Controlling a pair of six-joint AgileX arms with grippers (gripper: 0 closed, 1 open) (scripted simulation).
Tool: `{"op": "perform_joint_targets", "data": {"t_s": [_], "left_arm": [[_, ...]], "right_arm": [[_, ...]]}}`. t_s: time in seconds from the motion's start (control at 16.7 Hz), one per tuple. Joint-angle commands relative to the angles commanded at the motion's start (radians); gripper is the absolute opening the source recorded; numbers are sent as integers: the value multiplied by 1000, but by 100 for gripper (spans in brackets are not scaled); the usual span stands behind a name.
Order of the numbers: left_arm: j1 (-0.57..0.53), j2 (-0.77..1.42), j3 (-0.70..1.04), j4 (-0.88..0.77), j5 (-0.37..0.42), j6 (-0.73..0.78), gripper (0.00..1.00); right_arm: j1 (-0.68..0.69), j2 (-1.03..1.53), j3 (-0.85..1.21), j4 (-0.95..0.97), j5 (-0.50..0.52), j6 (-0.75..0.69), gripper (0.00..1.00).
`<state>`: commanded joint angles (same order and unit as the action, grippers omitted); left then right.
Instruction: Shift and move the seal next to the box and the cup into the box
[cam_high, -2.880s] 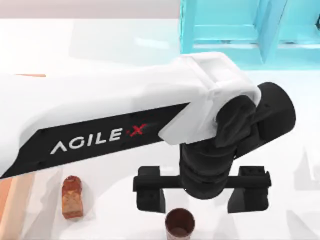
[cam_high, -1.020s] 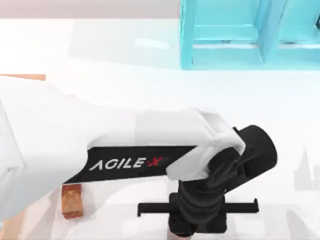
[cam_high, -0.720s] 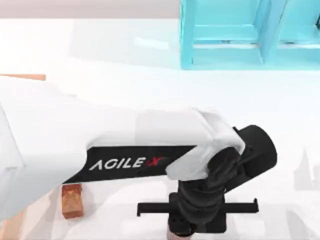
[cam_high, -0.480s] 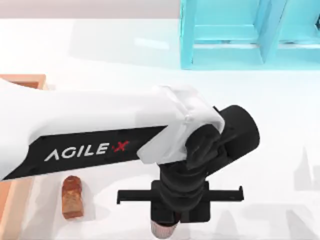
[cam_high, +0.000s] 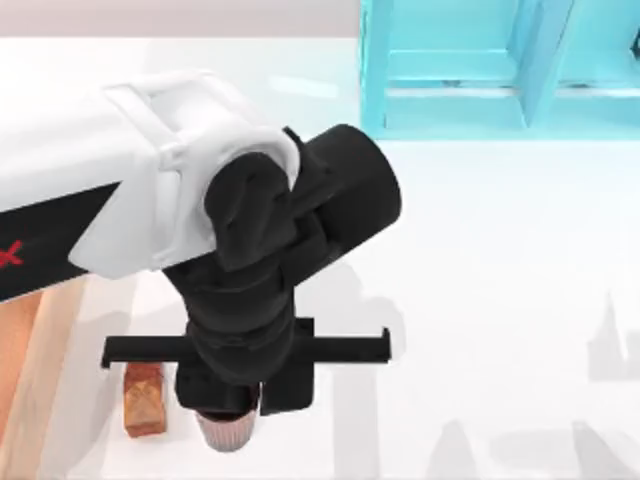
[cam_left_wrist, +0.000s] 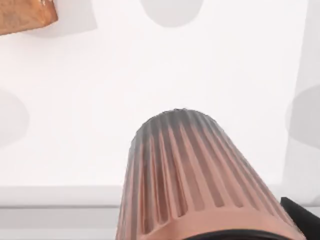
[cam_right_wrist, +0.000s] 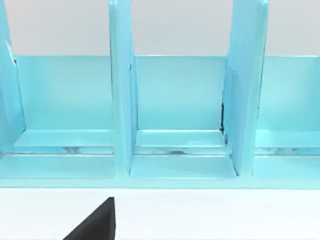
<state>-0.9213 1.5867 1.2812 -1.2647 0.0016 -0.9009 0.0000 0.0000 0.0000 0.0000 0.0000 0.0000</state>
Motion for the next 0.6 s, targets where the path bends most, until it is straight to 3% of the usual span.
{"op": "perform_joint_targets", "data": {"t_s": [0.36, 0.6], "left_arm": [[27, 0, 5, -1, 3, 33, 0], [210, -16, -3, -13, 16, 214, 0]], "right_arm": [[0, 0, 0, 0, 0, 0, 100], [0, 0, 0, 0, 0, 0, 100]]}}
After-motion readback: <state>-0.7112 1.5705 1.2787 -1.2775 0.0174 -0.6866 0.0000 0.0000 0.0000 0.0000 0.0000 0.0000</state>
